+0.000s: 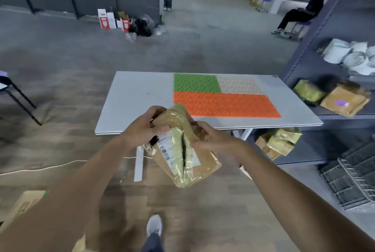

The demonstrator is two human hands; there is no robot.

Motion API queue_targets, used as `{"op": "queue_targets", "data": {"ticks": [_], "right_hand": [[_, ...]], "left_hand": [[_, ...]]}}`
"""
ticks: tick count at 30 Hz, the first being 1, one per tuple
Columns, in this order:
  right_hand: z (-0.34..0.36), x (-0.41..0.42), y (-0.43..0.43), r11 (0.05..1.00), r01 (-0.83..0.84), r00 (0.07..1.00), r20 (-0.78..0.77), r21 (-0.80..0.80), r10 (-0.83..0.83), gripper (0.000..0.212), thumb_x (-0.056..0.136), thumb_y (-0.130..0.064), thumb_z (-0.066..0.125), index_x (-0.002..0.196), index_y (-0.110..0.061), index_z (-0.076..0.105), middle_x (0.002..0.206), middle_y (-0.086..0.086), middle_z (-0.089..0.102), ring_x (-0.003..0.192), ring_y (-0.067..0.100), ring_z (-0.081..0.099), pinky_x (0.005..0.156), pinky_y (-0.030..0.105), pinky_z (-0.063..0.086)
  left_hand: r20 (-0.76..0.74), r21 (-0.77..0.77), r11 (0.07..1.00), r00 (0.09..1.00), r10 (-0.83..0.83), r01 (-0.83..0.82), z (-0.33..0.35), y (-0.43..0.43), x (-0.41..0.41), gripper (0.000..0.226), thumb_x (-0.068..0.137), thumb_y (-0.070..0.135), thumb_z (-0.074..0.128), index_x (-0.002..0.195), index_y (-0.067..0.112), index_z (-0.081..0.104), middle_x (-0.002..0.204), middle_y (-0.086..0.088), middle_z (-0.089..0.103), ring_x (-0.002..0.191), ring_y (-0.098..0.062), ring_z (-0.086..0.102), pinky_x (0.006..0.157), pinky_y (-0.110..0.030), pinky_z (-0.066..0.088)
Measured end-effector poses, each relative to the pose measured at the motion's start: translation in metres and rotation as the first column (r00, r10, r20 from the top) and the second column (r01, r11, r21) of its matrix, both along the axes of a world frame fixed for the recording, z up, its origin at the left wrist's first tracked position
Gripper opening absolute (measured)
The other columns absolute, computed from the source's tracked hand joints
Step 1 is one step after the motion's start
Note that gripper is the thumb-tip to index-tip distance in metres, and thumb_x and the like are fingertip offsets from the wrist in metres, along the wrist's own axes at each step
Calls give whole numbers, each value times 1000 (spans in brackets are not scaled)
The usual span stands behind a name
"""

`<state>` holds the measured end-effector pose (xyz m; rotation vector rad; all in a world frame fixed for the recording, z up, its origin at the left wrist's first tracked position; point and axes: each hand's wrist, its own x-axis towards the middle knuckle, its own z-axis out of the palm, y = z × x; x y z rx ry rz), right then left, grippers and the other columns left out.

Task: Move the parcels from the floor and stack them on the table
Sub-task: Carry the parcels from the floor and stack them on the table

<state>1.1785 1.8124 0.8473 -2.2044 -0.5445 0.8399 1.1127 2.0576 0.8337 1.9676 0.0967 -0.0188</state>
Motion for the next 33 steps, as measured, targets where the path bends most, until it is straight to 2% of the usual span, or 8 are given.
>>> {"op": "queue_targets", "data": {"ticks": [6,10,12,15,18,24,29,33], "right_hand": [[16,109,32,998,61,994,93,3,-61,95,78,-43,77,150,-46,16,153,-13,30,137,12,36,105,29,37],[20,166,54,972,232,935,287,-46,-210,89,74,-49,74,144,-54,19,150,2,29,138,26,30,105,37,33],[15,190,60,932,330,884,395,-148,-250,91,69,-58,70,142,-53,18,148,5,26,138,35,25,110,51,31],[6,223,69,861,414,823,526,-296,-215,93,68,-67,64,143,-49,14,149,5,21,136,37,25,107,57,31],[-2,256,81,819,442,787,597,-367,-157,96,67,-73,61,145,-46,12,149,7,20,134,35,26,105,57,30],[-13,333,85,880,354,825,549,-316,-135,108,63,-79,62,149,-44,5,146,10,24,134,37,26,107,57,30],[-19,417,72,956,287,872,428,-55,-237,79,85,-57,57,150,-32,21,144,5,37,132,28,39,102,44,41],[-16,472,66,968,250,930,275,9,-242,65,95,-44,52,151,-28,22,127,-3,59,84,14,65,69,29,53]], "left_hand": [[72,-71,994,995,-75,80,4,33,124,39,90,18,66,122,31,49,118,10,59,95,-24,63,73,-32,52],[104,135,956,964,246,-259,-6,45,197,47,87,34,67,128,20,49,125,-3,49,117,-21,50,98,-35,43],[26,152,917,929,370,-369,-11,41,224,40,87,39,64,117,16,54,119,-8,54,108,-23,55,95,-40,45],[-257,-93,960,938,232,-263,-13,25,257,28,91,39,56,96,12,59,104,-13,66,93,-26,64,82,-43,56],[-334,-264,950,940,73,-168,-10,6,287,33,93,44,55,106,14,59,105,-5,65,98,-19,64,75,-36,57],[-392,-305,905,905,165,-297,-17,-16,369,34,87,23,65,115,5,58,106,-13,66,93,-22,67,71,-38,61],[-317,-280,858,885,341,-430,-18,-22,437,26,86,3,62,111,9,57,96,-6,65,68,-11,67,48,-23,53],[-238,28,894,865,441,-448,-17,-20,484,6,87,9,56,87,13,60,90,-10,63,79,-25,58,69,-32,47]]}}
